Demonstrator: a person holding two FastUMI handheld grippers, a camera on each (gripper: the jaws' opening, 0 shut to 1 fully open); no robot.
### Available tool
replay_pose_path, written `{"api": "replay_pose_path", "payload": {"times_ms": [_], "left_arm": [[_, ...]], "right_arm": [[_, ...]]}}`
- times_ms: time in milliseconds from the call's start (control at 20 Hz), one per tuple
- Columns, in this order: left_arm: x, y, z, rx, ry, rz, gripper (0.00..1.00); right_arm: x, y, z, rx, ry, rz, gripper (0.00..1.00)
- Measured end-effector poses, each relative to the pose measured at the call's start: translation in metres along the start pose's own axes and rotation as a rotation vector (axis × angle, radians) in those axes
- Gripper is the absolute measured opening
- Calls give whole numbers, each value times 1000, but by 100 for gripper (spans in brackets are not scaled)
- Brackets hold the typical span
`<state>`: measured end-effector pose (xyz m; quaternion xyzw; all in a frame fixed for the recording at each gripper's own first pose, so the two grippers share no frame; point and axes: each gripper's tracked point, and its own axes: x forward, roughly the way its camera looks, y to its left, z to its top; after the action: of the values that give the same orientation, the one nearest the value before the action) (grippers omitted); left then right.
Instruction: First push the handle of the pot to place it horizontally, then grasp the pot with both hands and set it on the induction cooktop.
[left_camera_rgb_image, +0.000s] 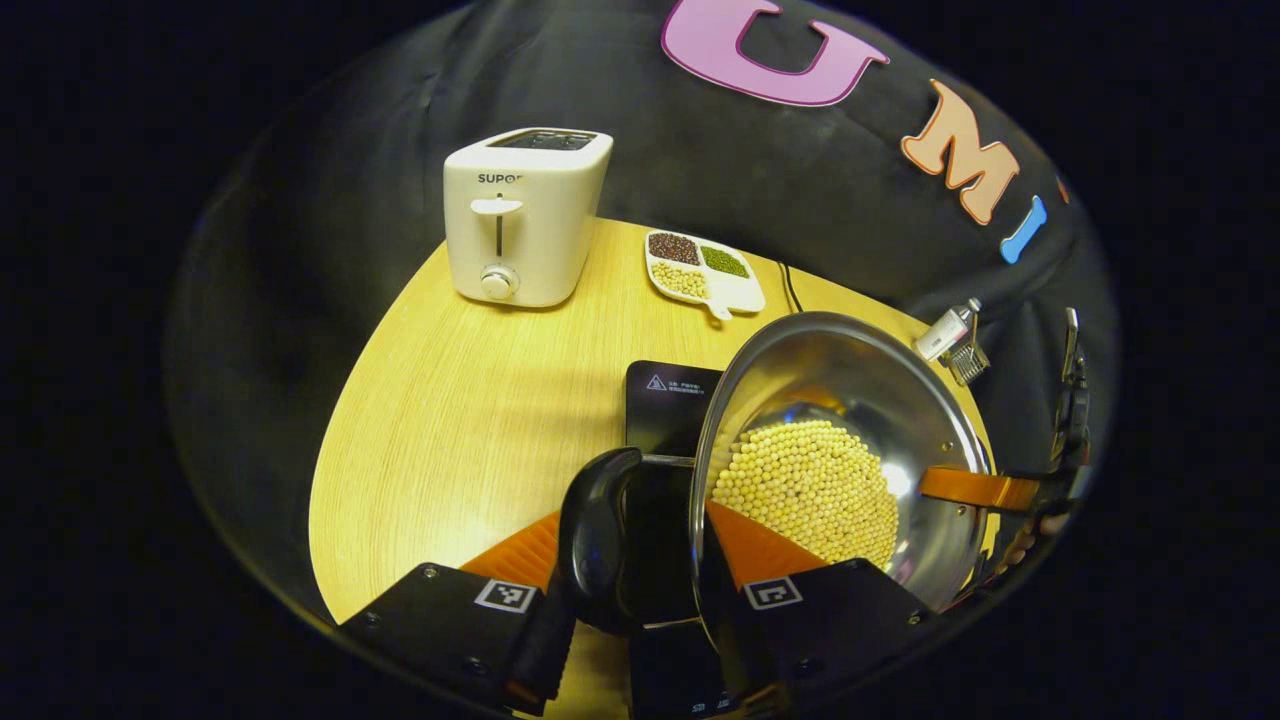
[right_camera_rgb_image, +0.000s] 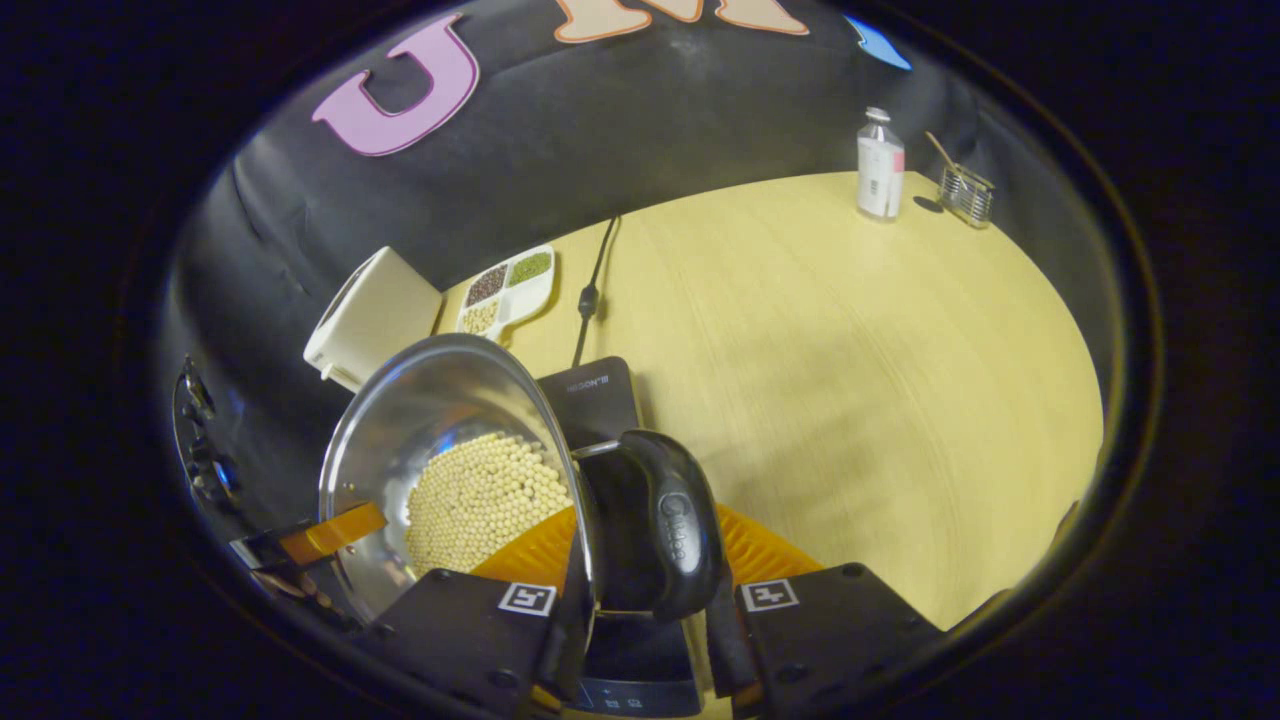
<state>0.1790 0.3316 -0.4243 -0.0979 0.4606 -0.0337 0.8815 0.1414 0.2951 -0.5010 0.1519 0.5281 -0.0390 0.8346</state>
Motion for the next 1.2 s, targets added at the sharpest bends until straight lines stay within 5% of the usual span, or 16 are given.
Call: {"api": "replay_pose_path", "payload": {"times_ms": [400,450,550,750,1200], "left_arm": [[-9,-12,-19,-83,5,-1,75],[-13,-11,-16,-65,-15,15,84],[-22,-1,-5,-5,-64,82,81],[-47,1,19,80,-180,150,84],[-109,-65,37,228,-337,177,84]], "right_arm": [[-9,-2,6,-44,-56,-3,61],[-12,0,10,-41,-70,3,68],[-18,-1,15,-34,-91,6,84],[-38,-7,17,-67,-133,1,94],[-93,-34,24,-191,-228,67,94]]}}
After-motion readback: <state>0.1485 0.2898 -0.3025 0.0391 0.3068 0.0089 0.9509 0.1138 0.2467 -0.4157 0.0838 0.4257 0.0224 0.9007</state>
